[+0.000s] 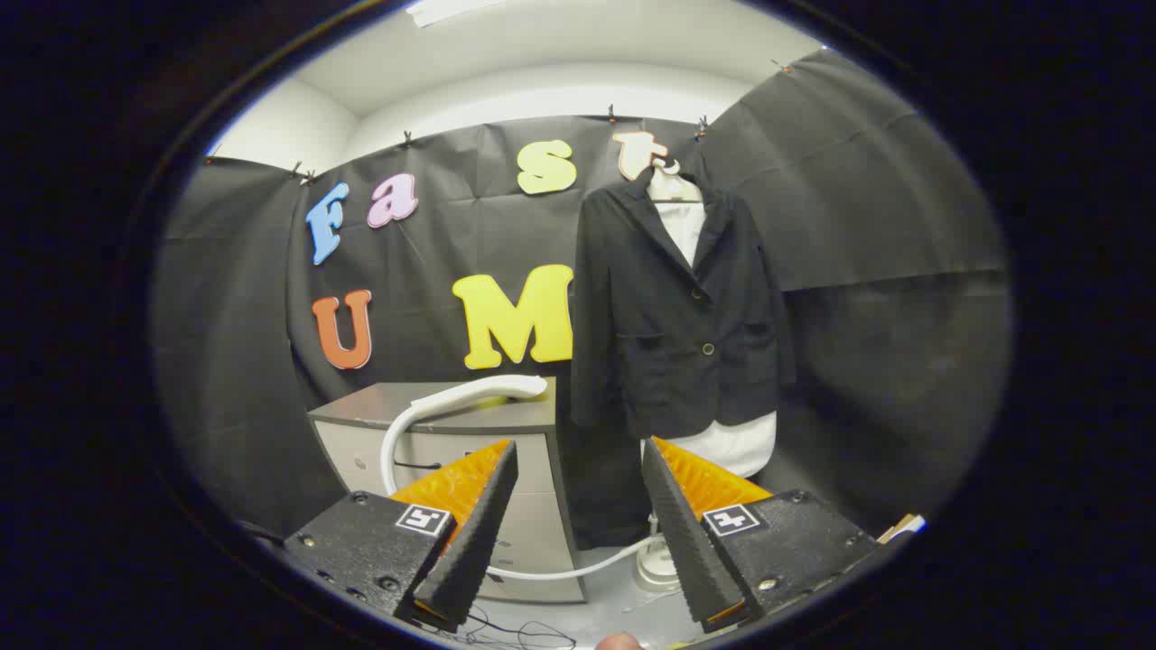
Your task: Iron the clothes twice with a garment steamer, once on the left side and once on the right side.
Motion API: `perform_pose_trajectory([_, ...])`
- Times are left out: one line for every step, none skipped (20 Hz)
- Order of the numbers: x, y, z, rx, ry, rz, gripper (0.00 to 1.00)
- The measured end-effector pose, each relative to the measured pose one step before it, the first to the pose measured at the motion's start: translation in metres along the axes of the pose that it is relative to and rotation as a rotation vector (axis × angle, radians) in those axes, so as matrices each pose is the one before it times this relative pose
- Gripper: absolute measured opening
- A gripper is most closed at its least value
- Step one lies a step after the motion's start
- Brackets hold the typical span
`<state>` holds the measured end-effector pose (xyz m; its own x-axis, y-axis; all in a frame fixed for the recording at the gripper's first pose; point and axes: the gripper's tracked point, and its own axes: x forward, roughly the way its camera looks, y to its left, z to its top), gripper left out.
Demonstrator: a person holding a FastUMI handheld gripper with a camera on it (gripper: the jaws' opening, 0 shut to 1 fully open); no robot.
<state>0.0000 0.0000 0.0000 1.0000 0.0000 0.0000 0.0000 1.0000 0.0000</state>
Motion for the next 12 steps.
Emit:
perform_pose_trajectory([-0.00064, -0.00048, 0.00329, -0.01293, -0.00376, 0.01021, 0.87])
perform_pose_trajectory([0.00008, -0.00100, 0.00363, -0.00754, -0.00660, 0.00730, 0.87])
perform_pose_trajectory([0.00107, -0.00103, 0.00345, -0.00045, -0.00280, 0.00411, 0.87])
perform_pose_trajectory([0.00122, -0.00099, 0.00080, 0.00625, 0.00200, 0.00509, 0.87])
perform_pose_trajectory([0.00107, 0.00020, 0.00058, 0.01048, 0.00394, 0.00477, 0.87])
perform_pose_trajectory([0.00243, 0.00047, -0.00004, 0.01098, 0.00514, 0.00301, 0.87])
perform_pose_trajectory([0.00034, -0.00024, 0.00068, 0.01099, 0.00848, -0.00229, 0.87])
perform_pose_trajectory([0.00248, -0.00062, -0.00195, 0.00604, 0.01880, -0.00529, 0.87])
perform_pose_trajectory([0.00054, 0.00046, -0.00218, 0.00655, 0.01883, -0.00110, 0.87])
perform_pose_trajectory([0.00036, 0.00248, -0.00046, 0.00955, 0.01391, 0.00406, 0.87])
perform_pose_trajectory([-0.00097, 0.00257, 0.00029, 0.01248, 0.00729, 0.00739, 0.87])
perform_pose_trajectory([0.00133, 0.00220, -0.00006, 0.00650, 0.00819, 0.00444, 0.87])
